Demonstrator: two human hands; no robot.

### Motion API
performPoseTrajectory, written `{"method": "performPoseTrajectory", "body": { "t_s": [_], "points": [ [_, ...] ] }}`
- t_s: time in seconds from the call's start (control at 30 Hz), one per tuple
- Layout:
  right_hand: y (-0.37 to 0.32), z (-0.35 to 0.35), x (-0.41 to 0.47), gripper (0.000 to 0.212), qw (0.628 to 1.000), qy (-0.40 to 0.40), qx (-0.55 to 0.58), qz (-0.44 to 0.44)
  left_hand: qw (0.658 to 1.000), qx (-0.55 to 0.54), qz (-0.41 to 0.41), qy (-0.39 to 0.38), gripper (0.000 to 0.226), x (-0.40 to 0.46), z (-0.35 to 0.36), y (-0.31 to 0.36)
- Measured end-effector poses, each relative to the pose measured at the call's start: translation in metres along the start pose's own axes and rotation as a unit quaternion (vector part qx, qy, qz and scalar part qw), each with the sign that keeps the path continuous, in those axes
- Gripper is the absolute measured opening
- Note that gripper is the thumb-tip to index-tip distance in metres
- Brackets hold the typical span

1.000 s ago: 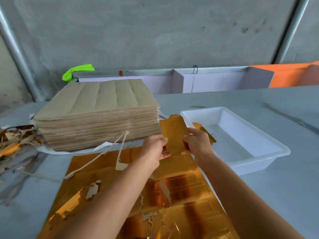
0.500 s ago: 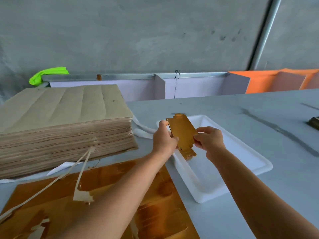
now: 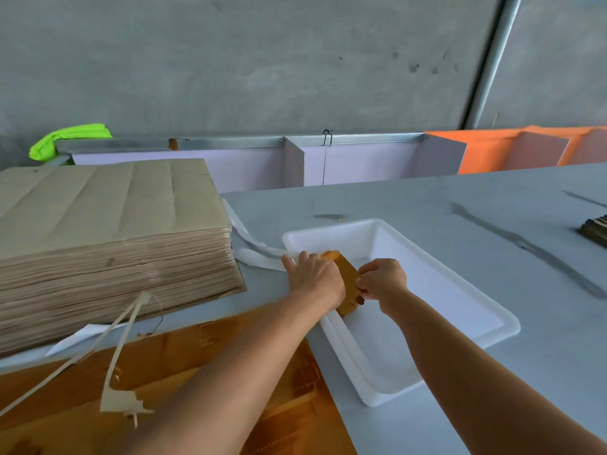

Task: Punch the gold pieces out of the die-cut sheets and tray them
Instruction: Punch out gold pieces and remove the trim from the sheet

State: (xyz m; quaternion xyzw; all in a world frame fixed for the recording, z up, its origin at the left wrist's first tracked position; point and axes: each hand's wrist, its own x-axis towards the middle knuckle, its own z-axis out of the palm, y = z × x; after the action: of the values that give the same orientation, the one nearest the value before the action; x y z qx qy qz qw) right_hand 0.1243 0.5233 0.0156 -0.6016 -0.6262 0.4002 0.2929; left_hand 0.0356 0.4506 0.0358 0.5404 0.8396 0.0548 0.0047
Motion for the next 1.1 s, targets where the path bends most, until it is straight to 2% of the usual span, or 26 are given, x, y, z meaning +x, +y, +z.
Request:
{"method": "performPoseTrajectory", "body": {
  "t_s": [0.1,0.2,0.27,0.53,0.6,0.67,0.77,0.83,0.9,0.93,1.0,1.07,1.1],
  "points": [
    [-0.001,0.006,-0.003,0.025,0.999,-0.013,-0.029,-0.018,1.000,0.006,0.015,-0.027,0.016,-0.006,-0.004,-0.002],
    [-0.001,0.007,-0.005,0.021,0.998,-0.018,-0.053,-0.027,0.995,0.037,0.036,-0.082,0.036,-0.011,-0.006,0.001],
    [-0.001,0.007,-0.005,0.019,0.997,-0.023,-0.069,-0.034,0.991,0.055,0.045,-0.113,0.041,-0.012,-0.006,0.001],
    [0.001,0.012,-0.005,0.019,0.969,-0.049,-0.226,-0.091,0.984,0.082,0.075,-0.140,0.030,-0.017,-0.009,0.003],
    [0.001,0.011,-0.006,0.026,0.962,-0.043,-0.246,-0.107,0.988,0.058,0.091,-0.112,0.030,-0.021,-0.011,0.000],
    [-0.006,0.006,-0.013,0.030,0.967,-0.008,-0.217,-0.135,0.991,-0.028,0.124,-0.046,0.034,-0.032,-0.016,-0.011],
    [-0.031,-0.003,-0.037,0.018,0.966,0.051,-0.164,-0.195,0.977,-0.141,0.145,0.066,0.032,-0.060,-0.034,-0.052],
    [-0.048,-0.006,-0.068,0.016,0.952,0.096,-0.131,-0.258,0.977,-0.138,0.143,0.078,0.030,-0.084,-0.048,-0.092],
    [-0.057,-0.002,-0.111,0.017,0.931,0.109,-0.089,-0.337,0.983,-0.124,0.126,0.043,0.029,-0.114,-0.059,-0.133],
    [-0.057,0.005,-0.135,0.015,0.923,0.078,-0.073,-0.369,0.988,-0.110,0.108,0.018,0.030,-0.131,-0.062,-0.153],
    [-0.047,0.025,-0.181,0.010,0.914,-0.063,-0.098,-0.388,0.995,-0.074,0.062,-0.035,0.038,-0.166,-0.063,-0.185],
    [-0.031,0.049,-0.214,0.021,0.892,-0.210,-0.182,-0.357,0.994,-0.048,0.030,-0.096,0.044,-0.199,-0.059,-0.211],
    [-0.024,0.061,-0.226,0.031,0.878,-0.253,-0.225,-0.340,0.991,-0.037,0.019,-0.124,0.045,-0.213,-0.057,-0.222]
  ]
}}
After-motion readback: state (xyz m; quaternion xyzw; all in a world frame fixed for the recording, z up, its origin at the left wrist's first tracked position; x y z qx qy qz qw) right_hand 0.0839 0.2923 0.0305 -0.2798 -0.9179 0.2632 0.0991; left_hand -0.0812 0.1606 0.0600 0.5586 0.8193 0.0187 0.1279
